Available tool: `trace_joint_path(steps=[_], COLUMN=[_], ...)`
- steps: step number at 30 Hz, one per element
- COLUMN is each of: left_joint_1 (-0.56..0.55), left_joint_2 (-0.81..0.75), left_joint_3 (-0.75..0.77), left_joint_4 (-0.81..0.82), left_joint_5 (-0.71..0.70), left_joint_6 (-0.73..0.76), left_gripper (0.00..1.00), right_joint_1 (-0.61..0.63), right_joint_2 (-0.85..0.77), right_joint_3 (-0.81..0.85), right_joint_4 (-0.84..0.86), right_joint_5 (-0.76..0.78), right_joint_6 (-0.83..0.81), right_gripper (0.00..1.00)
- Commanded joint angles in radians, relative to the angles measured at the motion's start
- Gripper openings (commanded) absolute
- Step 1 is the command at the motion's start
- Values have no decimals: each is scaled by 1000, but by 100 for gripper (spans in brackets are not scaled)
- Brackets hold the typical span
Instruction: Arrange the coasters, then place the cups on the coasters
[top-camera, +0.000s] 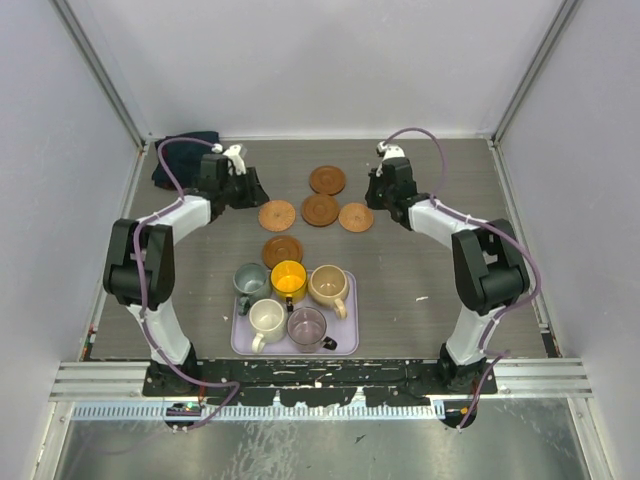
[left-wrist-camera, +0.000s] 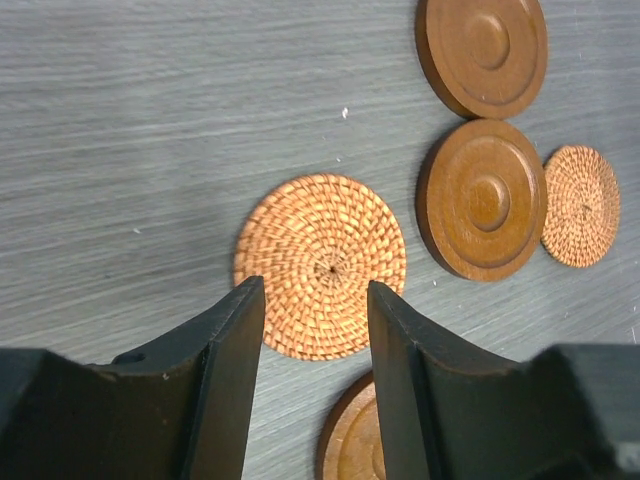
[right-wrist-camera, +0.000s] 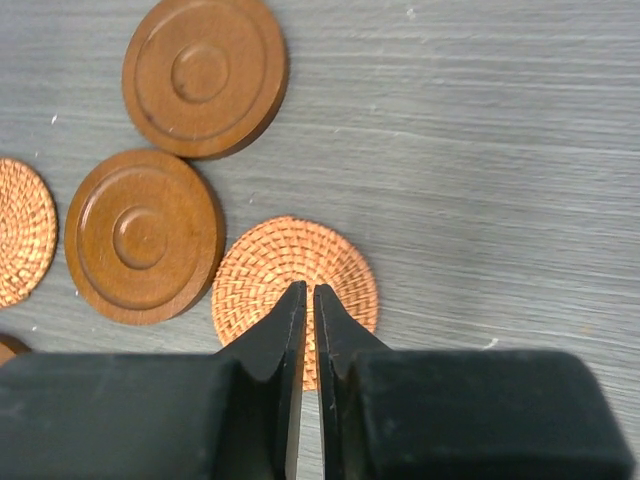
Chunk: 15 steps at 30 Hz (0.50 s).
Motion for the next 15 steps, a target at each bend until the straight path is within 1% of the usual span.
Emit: trace_joint_path(steps=[1,3,6,9,12,15], left_joint_1=[-42,-53,-63,-65,-63,-64], left_joint_2=[-9,3,24,42,63,85], left_joint_3=[-22,-16,3,18,38,65], left_joint_4=[74,71,53,30,-23,-97], left_joint_5=[16,16,25,31,34,29], left_joint_6=[-10,-6,-3,0,22,45], left_gripper=[45,40,25,15,11,10], right_joint_1=[29,38,51,56,56,56], right_joint_2=[30,50,75,104,133,146], right_joint_3=[13,29,53,78,103,103], right_joint_4=[19,9,0,-2,-21,-33], right_joint_5=[-23,-25,-26,-28,-25,-14], right_joint_6=[-36,-48,-64,-62,-52,-40], right_gripper=[12,10,7,4,2,2])
